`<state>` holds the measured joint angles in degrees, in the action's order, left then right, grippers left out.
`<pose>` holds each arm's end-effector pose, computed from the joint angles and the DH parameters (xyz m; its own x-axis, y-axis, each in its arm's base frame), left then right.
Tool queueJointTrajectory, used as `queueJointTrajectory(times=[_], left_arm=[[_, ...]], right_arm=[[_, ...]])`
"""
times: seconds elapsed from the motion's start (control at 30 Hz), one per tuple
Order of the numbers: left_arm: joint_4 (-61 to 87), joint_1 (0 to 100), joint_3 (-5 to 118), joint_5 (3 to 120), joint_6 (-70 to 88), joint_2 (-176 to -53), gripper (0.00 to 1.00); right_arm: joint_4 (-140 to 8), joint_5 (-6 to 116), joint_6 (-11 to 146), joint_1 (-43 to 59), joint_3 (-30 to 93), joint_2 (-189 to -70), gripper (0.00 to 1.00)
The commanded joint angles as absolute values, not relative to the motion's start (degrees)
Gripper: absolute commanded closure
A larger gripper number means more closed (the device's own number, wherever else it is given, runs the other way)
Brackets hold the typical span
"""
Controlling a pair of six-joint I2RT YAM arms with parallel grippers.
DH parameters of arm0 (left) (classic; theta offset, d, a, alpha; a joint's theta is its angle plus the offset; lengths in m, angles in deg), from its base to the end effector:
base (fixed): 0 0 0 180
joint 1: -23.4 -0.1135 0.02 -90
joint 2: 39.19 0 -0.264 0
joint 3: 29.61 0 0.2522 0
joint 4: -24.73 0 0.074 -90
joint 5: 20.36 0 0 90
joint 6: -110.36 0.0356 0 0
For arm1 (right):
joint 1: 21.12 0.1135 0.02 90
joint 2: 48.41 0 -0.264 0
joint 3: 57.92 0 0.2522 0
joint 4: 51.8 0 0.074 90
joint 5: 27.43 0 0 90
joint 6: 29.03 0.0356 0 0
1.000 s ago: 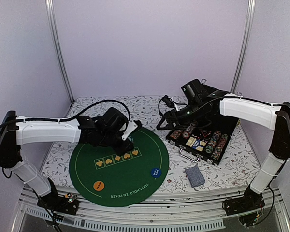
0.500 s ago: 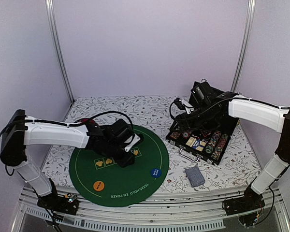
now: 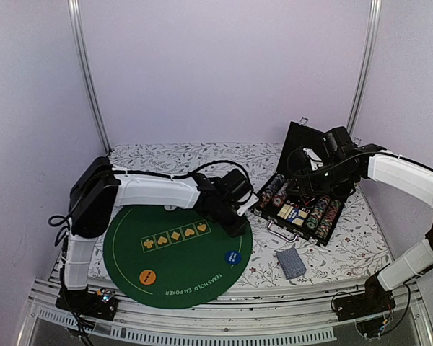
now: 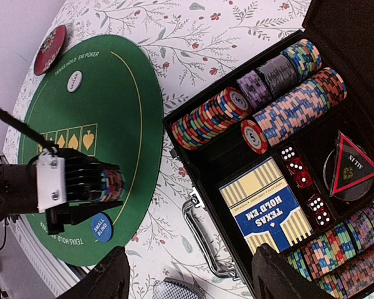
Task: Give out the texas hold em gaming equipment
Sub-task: Place the poker chips pile at the small blind area.
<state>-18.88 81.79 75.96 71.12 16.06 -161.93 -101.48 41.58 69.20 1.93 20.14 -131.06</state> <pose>0.2404 -0.3889 0.1655 -0.5195 0.7011 -0.4885 0.8081 0.5889 -0.0141 0.2713 0.1293 0.2681 -0.8192 -0.2033 -0.5363 -0.4454 0.8147 0.3714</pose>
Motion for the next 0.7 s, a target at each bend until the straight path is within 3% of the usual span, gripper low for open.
queueJointTrajectory(times=[0.0,0.67], left_arm=[[-25.5,82.9,82.8,69.7,16.9,-168.0,1.0],[-33.3,84.1,85.7,70.9,16.3,-170.3,1.0]], right_arm=[[-101.5,42.6,67.7,1.2,18.9,-129.0,0.31],[-101.7,41.0,67.1,1.0,18.2,-127.3,0.31]])
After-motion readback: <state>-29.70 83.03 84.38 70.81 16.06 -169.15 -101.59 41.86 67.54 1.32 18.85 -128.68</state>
